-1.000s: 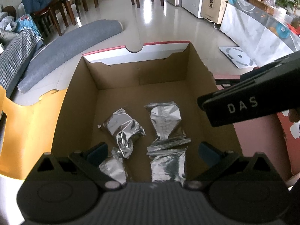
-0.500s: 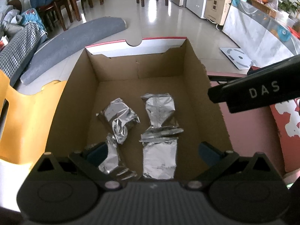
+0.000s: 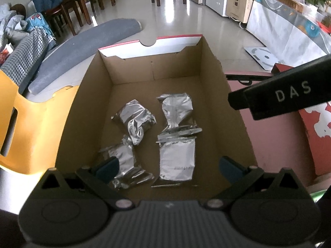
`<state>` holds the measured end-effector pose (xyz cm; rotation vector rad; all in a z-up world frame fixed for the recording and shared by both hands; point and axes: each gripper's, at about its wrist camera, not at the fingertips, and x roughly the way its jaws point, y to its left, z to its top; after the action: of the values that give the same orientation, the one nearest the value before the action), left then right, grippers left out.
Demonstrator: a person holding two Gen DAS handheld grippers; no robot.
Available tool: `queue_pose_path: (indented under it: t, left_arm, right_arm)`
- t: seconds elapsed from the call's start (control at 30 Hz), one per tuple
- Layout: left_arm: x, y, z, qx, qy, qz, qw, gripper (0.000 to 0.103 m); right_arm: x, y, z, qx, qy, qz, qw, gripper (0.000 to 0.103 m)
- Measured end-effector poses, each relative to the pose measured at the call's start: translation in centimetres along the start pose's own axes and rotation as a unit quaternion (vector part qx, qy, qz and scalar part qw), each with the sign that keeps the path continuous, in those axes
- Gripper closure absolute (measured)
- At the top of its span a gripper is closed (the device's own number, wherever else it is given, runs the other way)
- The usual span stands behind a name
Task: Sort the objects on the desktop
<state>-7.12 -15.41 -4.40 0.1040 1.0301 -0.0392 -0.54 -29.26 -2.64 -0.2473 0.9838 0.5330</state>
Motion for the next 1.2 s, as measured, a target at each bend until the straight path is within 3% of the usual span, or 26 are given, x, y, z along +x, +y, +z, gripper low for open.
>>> queue_pose_path:
  t: [1.2]
  left_arm:
    - [-2.3, 0.7, -1.3, 0.009, -0.010, 0.034, 0.9993, 0.000]
  right_arm:
    - [-1.3, 1.1, -3.5, 0.025, 0.000, 0.017, 1.000, 0.019]
